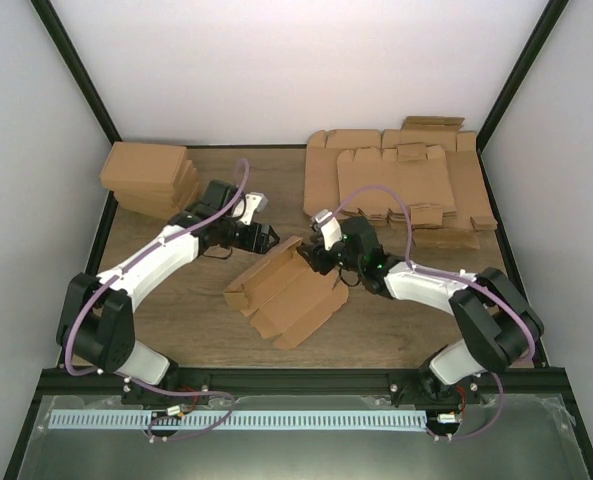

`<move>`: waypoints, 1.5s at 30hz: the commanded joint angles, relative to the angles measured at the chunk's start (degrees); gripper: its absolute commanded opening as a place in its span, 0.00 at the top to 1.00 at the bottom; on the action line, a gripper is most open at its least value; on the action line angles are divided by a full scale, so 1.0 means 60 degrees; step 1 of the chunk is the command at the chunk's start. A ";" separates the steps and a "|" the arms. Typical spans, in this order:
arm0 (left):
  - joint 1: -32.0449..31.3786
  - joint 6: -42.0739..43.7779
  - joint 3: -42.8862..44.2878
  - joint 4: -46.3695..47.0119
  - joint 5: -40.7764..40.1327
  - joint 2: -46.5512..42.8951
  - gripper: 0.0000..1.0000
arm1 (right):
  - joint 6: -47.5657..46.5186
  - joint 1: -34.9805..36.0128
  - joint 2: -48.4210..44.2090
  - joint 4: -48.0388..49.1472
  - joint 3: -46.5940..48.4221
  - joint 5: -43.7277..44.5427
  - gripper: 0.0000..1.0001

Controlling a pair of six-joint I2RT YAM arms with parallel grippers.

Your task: Fold the paper box

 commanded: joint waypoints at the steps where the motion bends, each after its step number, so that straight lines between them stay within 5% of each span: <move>1: 0.0040 0.0064 0.0329 0.0245 0.0332 0.0235 0.29 | -0.0065 -0.0028 0.0490 -0.0560 0.0789 -0.0107 0.50; 19: -0.0110 0.0443 0.0448 -0.0345 0.0197 0.0626 0.33 | -0.0304 -0.0030 0.0714 -0.1319 0.1447 0.0456 0.80; 26: -0.1389 0.1237 0.1251 -0.1527 -0.2568 0.0404 0.29 | -0.0258 -0.0028 0.0403 -0.1192 0.1207 0.0421 0.72; 30: -0.2144 0.1539 0.1410 -0.1898 -0.4296 0.0631 0.31 | -0.0233 -0.0025 0.0467 -0.1002 0.1036 0.0598 0.58; 38: -0.2613 0.1417 0.1332 -0.2110 -0.5856 0.1104 0.49 | 0.0446 -0.0026 0.0860 -0.1627 0.1722 0.1180 0.56; 45: -0.2609 0.1339 0.1257 -0.2061 -0.5953 0.1035 0.81 | 0.0439 -0.0028 0.1504 -0.2691 0.2364 0.1379 0.61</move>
